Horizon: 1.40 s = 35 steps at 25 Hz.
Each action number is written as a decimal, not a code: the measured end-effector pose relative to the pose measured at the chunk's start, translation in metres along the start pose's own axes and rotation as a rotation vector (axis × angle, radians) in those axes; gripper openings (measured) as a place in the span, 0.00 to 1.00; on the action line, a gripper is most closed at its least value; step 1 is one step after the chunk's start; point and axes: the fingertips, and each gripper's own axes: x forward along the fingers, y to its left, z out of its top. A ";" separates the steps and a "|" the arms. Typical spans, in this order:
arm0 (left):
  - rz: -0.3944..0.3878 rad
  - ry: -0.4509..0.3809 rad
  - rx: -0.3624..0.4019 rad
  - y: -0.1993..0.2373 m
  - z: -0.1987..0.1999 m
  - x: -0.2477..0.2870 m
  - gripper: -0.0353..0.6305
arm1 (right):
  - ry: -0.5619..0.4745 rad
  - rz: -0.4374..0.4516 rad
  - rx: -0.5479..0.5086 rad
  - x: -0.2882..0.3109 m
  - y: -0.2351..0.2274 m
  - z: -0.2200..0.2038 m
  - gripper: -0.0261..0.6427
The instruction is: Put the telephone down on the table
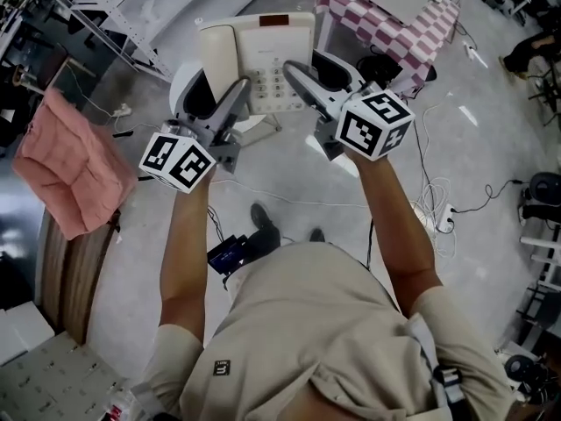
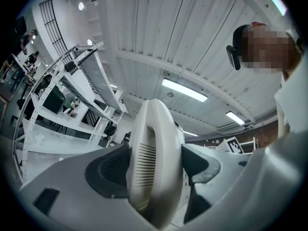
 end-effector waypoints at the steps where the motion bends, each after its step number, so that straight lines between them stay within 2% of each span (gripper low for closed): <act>1: -0.005 0.002 -0.003 0.007 0.001 0.002 0.55 | 0.001 -0.006 0.001 0.007 -0.001 -0.001 0.33; 20: -0.098 0.021 -0.038 0.122 0.026 0.020 0.55 | 0.002 -0.105 -0.012 0.117 -0.011 -0.005 0.33; 31: -0.115 0.019 -0.039 0.146 0.028 0.025 0.55 | 0.002 -0.114 -0.014 0.140 -0.016 -0.008 0.33; 35: -0.094 0.025 -0.029 0.155 0.031 0.027 0.55 | -0.003 -0.095 -0.010 0.151 -0.018 -0.008 0.33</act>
